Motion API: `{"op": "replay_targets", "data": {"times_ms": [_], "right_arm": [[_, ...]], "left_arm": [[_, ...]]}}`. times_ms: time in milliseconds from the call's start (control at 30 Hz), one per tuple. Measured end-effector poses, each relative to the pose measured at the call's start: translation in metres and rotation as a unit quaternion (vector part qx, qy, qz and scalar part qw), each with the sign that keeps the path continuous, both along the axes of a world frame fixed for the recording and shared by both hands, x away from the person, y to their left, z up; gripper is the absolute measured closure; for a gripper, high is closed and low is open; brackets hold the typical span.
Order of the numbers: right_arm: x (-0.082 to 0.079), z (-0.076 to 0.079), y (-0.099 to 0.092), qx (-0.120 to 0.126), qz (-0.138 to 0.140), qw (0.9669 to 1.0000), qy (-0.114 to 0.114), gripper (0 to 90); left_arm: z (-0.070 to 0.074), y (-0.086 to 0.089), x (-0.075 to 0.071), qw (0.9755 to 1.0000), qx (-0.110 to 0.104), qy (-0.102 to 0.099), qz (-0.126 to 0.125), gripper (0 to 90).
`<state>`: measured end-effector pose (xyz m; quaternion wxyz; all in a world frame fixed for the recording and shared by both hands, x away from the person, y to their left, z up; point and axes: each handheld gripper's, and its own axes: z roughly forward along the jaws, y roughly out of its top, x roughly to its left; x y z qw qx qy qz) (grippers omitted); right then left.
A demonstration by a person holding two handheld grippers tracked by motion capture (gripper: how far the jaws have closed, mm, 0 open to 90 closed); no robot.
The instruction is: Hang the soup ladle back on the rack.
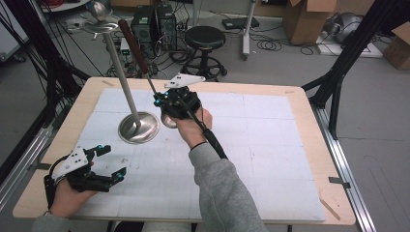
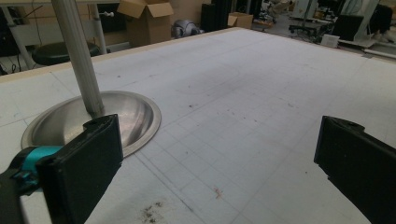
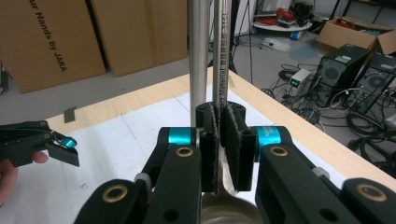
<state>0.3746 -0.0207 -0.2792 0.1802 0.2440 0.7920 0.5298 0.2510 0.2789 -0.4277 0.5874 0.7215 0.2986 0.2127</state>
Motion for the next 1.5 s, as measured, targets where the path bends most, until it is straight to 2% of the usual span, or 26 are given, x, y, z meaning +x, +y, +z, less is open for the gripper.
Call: {"op": "replay_targets", "data": {"times_ms": [467, 967, 1500], "right_arm": [[0.004, -0.002, 0.002, -0.001, -0.004, 1.0000, 0.008, 85.1], [0.007, -0.003, 0.007, -0.006, -0.005, 1.0000, 0.006, 85.1], [0.012, -0.008, 0.017, -0.012, 0.002, 0.9997, 0.019, 85.1]], "left_arm": [[0.000, 0.000, 0.000, 1.0000, -0.001, 0.001, 0.000, 1.7], [0.000, 0.000, 0.000, 1.0000, -0.001, 0.002, -0.001, 1.7], [-0.001, 0.001, -0.001, 1.0000, -0.001, 0.004, 0.000, 1.7]]}}
